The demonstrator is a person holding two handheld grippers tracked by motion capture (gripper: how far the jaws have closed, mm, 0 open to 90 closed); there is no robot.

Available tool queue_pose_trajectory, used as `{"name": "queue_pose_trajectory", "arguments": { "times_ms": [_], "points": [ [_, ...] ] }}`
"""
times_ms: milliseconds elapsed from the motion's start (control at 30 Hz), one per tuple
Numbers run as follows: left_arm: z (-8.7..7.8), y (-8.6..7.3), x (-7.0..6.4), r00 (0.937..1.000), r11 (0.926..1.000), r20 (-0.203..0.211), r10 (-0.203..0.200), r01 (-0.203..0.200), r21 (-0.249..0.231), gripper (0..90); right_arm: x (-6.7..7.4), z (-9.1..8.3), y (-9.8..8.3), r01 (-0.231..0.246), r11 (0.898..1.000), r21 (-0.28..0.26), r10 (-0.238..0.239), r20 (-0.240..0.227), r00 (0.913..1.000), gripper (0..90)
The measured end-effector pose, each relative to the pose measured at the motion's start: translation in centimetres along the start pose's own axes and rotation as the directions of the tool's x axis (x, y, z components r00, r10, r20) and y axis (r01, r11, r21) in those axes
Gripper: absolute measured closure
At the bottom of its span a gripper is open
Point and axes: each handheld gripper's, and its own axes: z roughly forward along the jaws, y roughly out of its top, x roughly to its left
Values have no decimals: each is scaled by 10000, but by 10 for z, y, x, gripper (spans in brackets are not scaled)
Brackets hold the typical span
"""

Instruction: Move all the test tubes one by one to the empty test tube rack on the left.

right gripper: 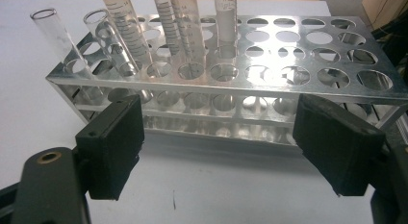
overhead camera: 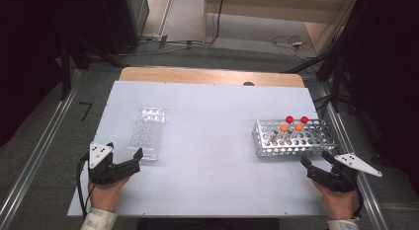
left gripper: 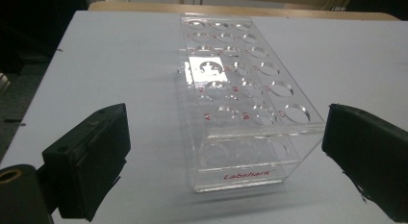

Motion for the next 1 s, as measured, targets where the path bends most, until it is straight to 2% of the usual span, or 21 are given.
{"name": "queue_pose_trajectory", "arguments": {
  "times_ms": [167, 333, 467, 700, 900, 1000],
  "points": [
    [3, 0, 2, 10000, 10000, 39, -62, 62, -29, 31, 0, 0, 1, 112, 9999, -27, -111, 48, 9999, 159],
    [3, -1, 2, 9999, 9999, 66, -128, 129, -40, 31, 2, 0, 1, 56, 10000, -80, -57, -106, 9999, 177],
    [2, -1, 2, 9999, 9999, 61, -116, 117, -67, 31, 9, 2, 1, 343, 9994, -92, -345, -335, 9988, 197],
    [5, -2, 0, 10000, 10000, 75, -60, 60, 22, 31, 16, 7, 2, 528, 9986, -57, -530, -491, 9974, 214],
    [5, -3, -1, 10000, 10000, 47, -30, 30, 29, 32, 21, 12, 7, 566, 9976, -396, -593, -724, 9956, 285],
    [5, -3, -2, 10000, 10000, 37, -46, 46, 32, 32, 26, 16, 9, 802, 9955, -504, -842, -832, 9930, 316]
  ]
}}
